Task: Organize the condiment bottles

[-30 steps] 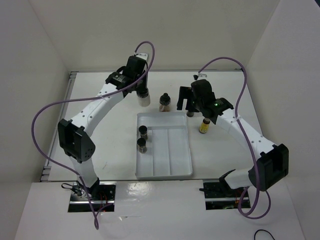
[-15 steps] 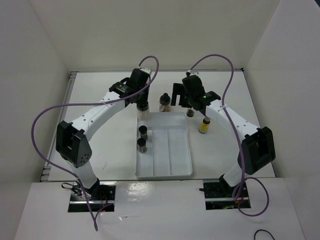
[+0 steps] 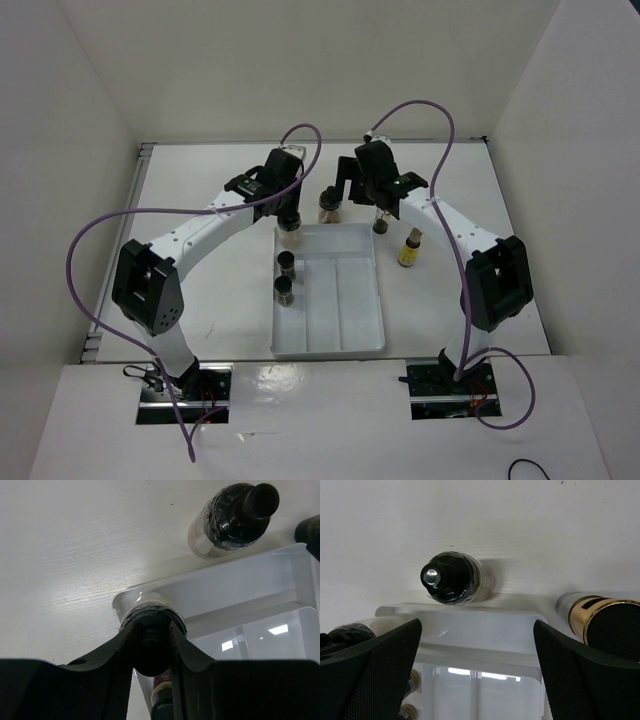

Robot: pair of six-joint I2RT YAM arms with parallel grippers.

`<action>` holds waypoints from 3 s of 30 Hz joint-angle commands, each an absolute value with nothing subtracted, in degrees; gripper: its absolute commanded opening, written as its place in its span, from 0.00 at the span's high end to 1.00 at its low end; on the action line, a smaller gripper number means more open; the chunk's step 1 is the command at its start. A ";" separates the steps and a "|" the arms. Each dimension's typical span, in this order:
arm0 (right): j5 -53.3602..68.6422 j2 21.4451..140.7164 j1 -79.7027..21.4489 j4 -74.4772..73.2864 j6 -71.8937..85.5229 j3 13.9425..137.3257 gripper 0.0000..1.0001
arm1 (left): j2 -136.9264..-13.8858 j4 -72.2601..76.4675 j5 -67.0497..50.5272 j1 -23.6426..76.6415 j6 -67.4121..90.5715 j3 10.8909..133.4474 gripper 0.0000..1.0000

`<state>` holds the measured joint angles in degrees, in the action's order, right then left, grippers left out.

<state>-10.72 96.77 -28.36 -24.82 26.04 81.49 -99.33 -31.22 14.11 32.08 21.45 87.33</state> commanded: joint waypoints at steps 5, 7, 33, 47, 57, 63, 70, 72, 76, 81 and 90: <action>-11.78 99.23 -28.92 -21.88 25.93 86.21 0.04 | -96.41 -25.31 15.12 32.34 22.94 85.08 1.00; -11.78 100.45 -28.92 -21.88 25.93 86.74 0.04 | -96.42 -24.62 15.64 32.34 22.94 85.08 1.00; -14.49 114.08 -32.69 -27.68 22.59 103.09 0.10 | -87.73 -27.94 20.31 29.80 25.49 82.88 0.03; -18.63 116.98 -33.84 -31.81 23.73 104.94 0.30 | -79.45 -27.16 13.89 18.98 27.24 72.52 0.01; -19.86 118.04 -33.84 -32.34 23.73 105.47 0.51 | -78.93 -27.16 13.36 17.40 26.72 71.98 0.01; -19.86 118.56 -34.36 -33.49 23.73 106.00 0.75 | -78.93 -26.64 13.36 16.87 26.72 71.46 0.01; -22.92 119.09 -34.37 -38.14 23.73 110.82 1.00 | -78.93 -26.63 12.83 16.87 26.19 71.46 0.01; -23.47 117.52 -34.89 -38.94 23.12 112.58 1.00 | -78.93 -26.63 12.83 16.87 26.19 71.46 0.01; -23.99 114.79 -35.51 -41.74 22.59 115.83 1.00 | -78.40 -26.63 12.30 16.87 26.19 71.46 0.01; -23.99 110.40 -37.61 -42.98 22.59 114.88 1.00 | -78.40 -26.63 11.78 16.35 25.14 70.32 0.01; -24.70 104.60 -41.22 -42.28 25.14 106.28 1.00 | -77.87 -26.10 11.16 16.35 25.14 69.79 0.01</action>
